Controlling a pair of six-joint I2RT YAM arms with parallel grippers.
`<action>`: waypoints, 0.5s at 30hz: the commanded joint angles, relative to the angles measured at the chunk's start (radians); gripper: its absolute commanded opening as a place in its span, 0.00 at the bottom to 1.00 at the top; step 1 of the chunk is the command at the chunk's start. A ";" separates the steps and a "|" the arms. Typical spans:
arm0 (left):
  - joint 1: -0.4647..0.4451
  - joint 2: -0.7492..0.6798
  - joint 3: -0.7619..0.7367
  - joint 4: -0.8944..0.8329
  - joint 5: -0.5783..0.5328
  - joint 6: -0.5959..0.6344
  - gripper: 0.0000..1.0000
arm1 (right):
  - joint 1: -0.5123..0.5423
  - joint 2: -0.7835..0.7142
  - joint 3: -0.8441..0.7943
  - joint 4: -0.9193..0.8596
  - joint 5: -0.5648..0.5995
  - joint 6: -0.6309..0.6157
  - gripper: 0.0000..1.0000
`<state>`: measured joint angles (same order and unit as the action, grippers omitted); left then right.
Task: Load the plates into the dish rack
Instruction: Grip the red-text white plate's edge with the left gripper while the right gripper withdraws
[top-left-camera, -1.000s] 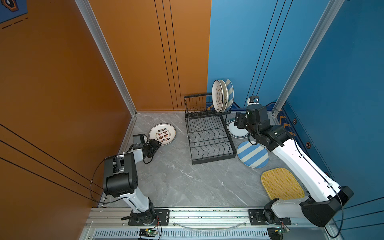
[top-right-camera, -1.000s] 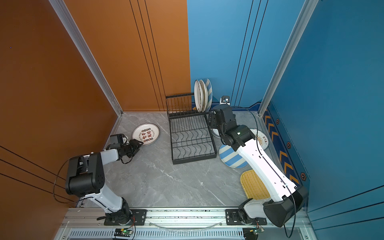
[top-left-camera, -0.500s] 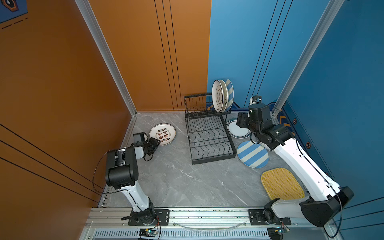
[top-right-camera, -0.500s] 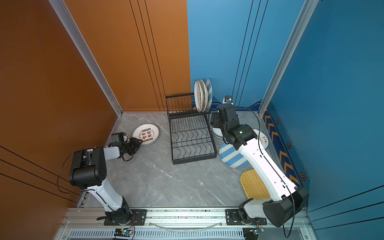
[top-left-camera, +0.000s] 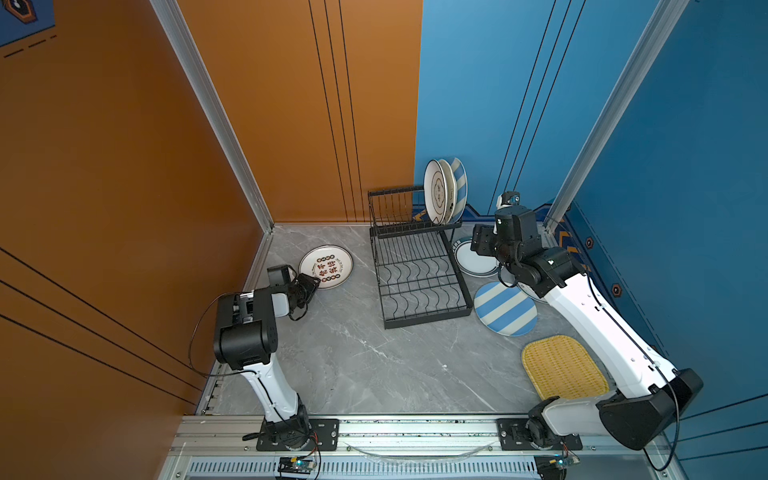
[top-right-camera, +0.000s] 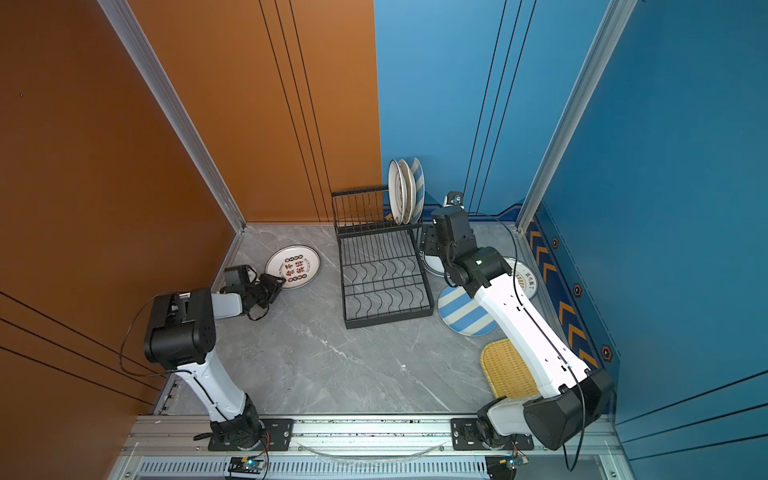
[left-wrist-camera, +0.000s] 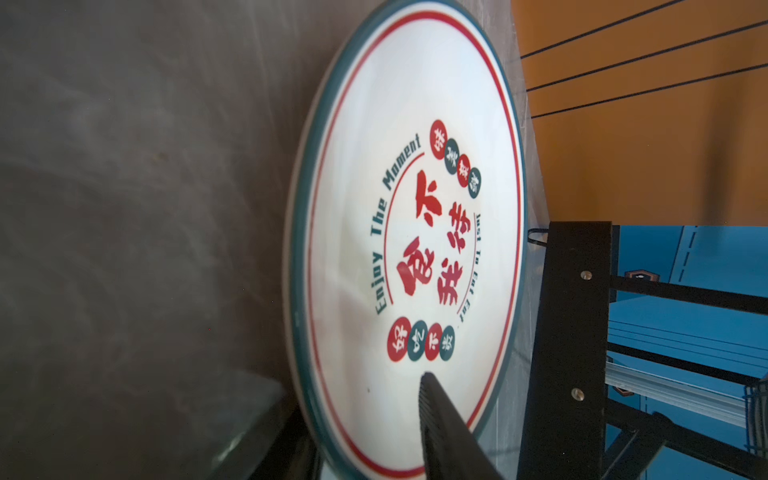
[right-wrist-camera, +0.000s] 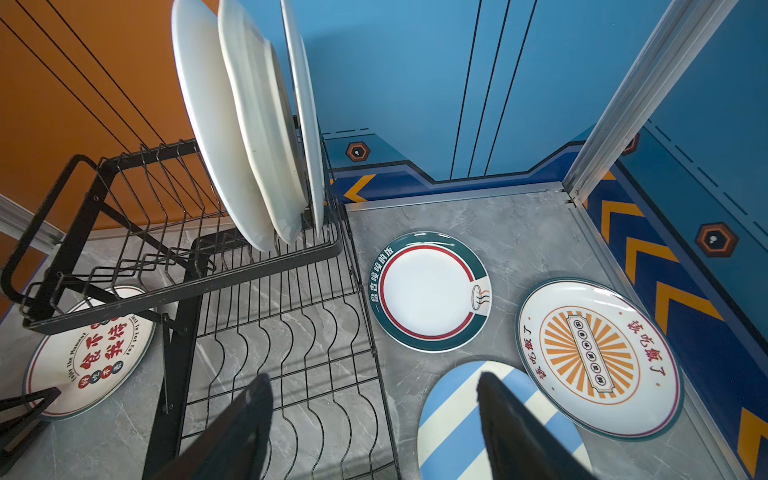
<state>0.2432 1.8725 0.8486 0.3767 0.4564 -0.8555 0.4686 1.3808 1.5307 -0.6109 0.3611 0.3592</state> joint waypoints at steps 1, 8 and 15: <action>0.008 0.036 0.005 0.010 0.002 -0.016 0.27 | -0.008 0.015 0.028 -0.006 -0.023 0.025 0.78; 0.023 0.060 -0.020 0.060 0.004 -0.047 0.06 | -0.010 0.009 0.023 -0.009 -0.032 0.032 0.78; 0.042 0.043 -0.030 0.079 0.027 -0.066 0.00 | -0.010 0.003 0.018 -0.010 -0.045 0.036 0.78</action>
<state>0.2691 1.9022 0.8433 0.4828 0.4919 -0.9291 0.4633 1.3834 1.5307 -0.6109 0.3355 0.3756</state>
